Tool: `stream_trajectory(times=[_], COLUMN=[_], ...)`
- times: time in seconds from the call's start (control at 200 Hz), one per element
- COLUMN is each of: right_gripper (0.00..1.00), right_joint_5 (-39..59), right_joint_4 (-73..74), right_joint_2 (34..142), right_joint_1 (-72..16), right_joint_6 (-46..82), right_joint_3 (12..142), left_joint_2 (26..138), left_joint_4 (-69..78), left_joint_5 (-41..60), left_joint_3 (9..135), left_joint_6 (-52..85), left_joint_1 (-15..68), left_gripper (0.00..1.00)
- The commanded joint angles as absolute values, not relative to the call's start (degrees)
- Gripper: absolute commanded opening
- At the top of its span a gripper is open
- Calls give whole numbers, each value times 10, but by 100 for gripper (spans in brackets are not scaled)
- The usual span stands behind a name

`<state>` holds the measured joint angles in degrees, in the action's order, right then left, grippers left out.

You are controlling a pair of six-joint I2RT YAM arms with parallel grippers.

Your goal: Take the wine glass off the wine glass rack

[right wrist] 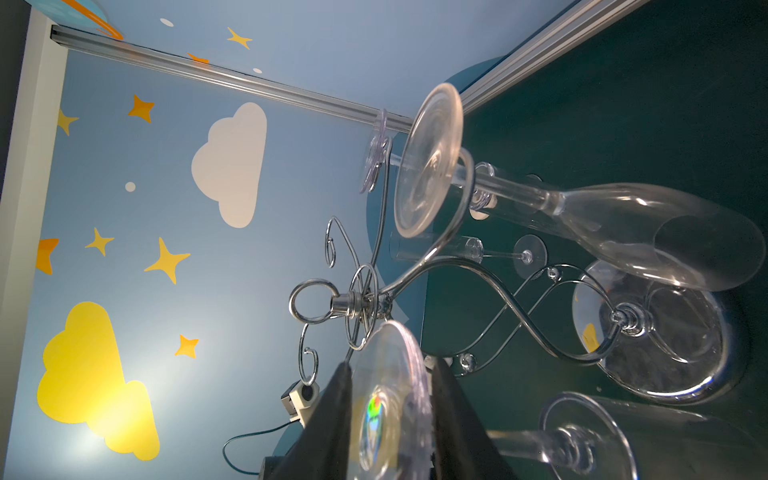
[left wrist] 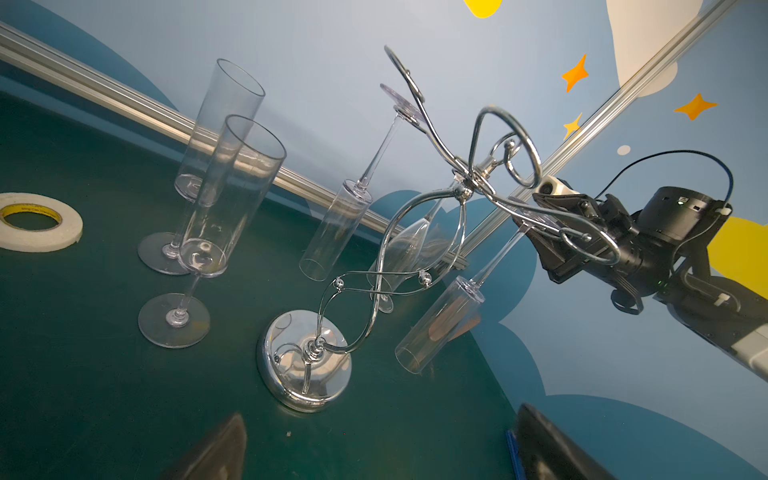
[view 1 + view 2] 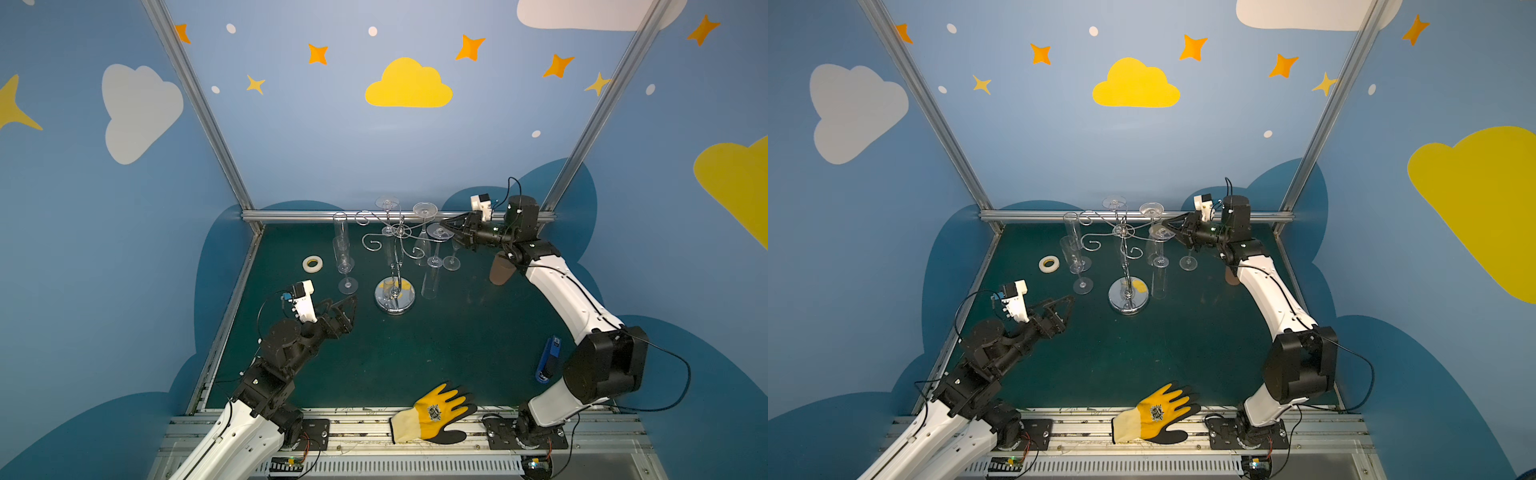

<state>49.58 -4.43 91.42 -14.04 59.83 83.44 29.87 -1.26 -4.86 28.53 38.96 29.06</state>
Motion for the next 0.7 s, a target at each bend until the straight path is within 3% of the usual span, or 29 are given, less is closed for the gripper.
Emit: stream_trajectory(times=[0.0,0.696], right_gripper=[31,19], right_joint_5=[500,493], right_joint_4=[-26,8], right_joint_2=[918,912], right_joint_1=[-143,-143], right_joint_6=[602,632], right_joint_3=[845,814], left_joint_2=[290,272], left_joint_4=[-21,-43], left_joint_5=[-57,-60], left_joint_3=[283,284], left_joint_6=[382,381], left_joint_1=[294,296], left_gripper=[99,99])
